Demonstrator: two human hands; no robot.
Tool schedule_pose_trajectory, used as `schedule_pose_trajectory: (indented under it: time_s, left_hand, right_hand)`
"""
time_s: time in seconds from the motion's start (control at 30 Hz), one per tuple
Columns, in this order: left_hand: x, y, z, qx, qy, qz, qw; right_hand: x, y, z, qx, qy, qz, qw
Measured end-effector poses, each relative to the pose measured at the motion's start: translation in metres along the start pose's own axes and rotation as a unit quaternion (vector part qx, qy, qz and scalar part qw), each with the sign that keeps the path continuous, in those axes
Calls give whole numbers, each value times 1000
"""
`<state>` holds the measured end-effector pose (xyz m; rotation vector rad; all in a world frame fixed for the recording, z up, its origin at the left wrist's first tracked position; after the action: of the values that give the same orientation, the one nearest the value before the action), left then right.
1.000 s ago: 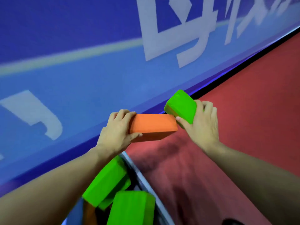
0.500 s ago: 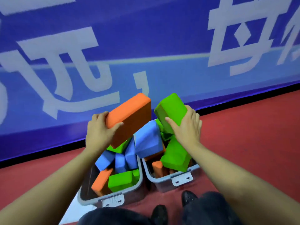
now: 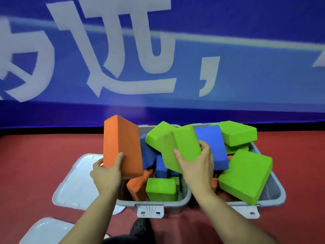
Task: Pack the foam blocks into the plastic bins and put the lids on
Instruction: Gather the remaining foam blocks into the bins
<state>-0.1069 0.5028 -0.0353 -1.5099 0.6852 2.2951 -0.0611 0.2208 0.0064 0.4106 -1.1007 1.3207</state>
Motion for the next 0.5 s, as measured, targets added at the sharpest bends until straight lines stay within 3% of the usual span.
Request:
schedule_pose_trajectory:
  time_s: [0.2, 0.37, 0.5]
  left_hand:
    - [37, -23, 7, -16, 69, 107, 992]
    - [56, -50, 14, -1, 49, 189, 981]
    - [71, -49, 10, 7, -4, 250, 968]
  right_hand:
    - [-13, 14, -25, 141, 171, 56, 973]
    - [-14, 23, -47, 165, 180, 80, 966]
    - [-14, 34, -71, 136, 221, 116, 959]
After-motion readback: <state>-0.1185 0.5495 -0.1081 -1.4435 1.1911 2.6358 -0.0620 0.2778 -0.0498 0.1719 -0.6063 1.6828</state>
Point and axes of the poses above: each hand's wrist, its own y-axis away from the middle knuckle, its own z-axis out of the back of the hand, x = y × z, the point moved 2 cm from there along -y, towards the middle knuckle, and after that the axes turned 6 degrees about z, right-handed, at the moved point
